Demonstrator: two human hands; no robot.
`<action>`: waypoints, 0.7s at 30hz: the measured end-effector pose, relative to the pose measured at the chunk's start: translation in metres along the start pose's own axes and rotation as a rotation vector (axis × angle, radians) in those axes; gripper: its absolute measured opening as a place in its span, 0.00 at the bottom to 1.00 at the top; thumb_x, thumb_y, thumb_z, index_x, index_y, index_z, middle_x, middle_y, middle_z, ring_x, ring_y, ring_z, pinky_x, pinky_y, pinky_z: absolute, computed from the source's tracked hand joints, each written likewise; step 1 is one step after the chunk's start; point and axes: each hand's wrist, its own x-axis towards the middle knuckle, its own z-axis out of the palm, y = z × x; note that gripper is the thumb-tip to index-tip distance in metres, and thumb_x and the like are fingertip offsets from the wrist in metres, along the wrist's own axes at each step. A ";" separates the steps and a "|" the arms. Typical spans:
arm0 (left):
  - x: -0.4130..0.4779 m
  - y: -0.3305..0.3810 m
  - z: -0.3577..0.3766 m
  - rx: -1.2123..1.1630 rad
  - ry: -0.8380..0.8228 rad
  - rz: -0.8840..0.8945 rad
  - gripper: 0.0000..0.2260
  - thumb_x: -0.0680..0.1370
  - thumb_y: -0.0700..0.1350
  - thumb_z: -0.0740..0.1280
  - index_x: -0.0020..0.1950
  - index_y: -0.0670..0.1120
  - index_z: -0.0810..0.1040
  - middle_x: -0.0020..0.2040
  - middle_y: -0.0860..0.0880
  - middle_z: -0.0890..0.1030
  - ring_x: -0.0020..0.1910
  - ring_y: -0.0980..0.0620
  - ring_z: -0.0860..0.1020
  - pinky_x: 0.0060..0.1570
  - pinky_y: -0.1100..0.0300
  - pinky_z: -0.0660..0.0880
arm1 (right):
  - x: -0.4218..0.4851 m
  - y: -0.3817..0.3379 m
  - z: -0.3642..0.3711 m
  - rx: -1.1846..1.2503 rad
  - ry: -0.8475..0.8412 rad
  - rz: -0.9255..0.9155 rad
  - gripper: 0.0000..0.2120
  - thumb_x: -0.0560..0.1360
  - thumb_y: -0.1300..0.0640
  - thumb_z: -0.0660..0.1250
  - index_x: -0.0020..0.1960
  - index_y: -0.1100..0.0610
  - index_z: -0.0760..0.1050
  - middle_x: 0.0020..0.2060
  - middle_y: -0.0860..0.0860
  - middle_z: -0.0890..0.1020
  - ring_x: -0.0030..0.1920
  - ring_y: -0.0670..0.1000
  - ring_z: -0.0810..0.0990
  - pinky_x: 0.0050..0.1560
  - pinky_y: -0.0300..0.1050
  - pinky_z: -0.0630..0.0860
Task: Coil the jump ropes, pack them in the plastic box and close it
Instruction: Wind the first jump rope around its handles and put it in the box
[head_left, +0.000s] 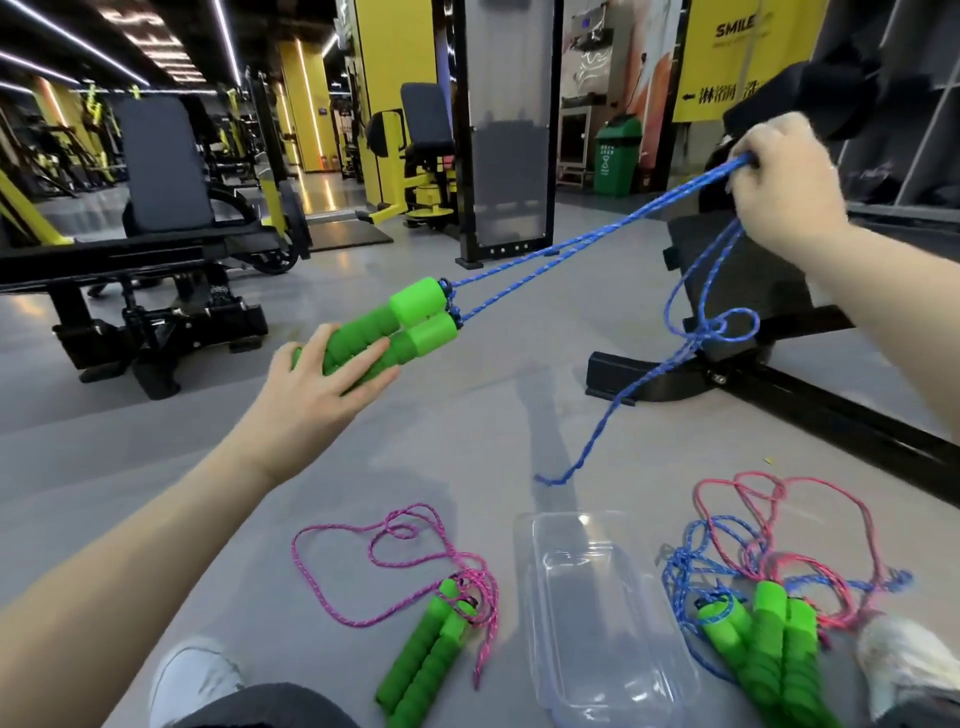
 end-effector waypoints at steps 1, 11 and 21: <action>0.001 -0.003 0.002 0.004 0.000 -0.024 0.21 0.75 0.35 0.57 0.67 0.49 0.70 0.66 0.45 0.75 0.57 0.31 0.72 0.43 0.46 0.69 | -0.003 0.008 -0.005 -0.001 -0.036 0.099 0.11 0.76 0.64 0.57 0.54 0.67 0.74 0.56 0.67 0.72 0.53 0.67 0.73 0.54 0.56 0.70; 0.069 0.049 0.003 -0.025 0.028 0.250 0.22 0.78 0.32 0.49 0.68 0.46 0.70 0.66 0.44 0.75 0.55 0.30 0.74 0.45 0.42 0.71 | -0.142 0.031 0.044 -0.011 -1.272 0.231 0.44 0.72 0.55 0.71 0.77 0.52 0.46 0.75 0.52 0.57 0.72 0.52 0.63 0.67 0.42 0.62; 0.106 0.097 -0.004 -0.154 0.138 0.288 0.20 0.79 0.34 0.54 0.69 0.48 0.69 0.66 0.46 0.76 0.56 0.30 0.75 0.48 0.44 0.73 | -0.162 -0.016 0.069 1.043 -1.005 0.458 0.15 0.71 0.63 0.71 0.55 0.53 0.73 0.50 0.55 0.81 0.55 0.49 0.78 0.64 0.40 0.69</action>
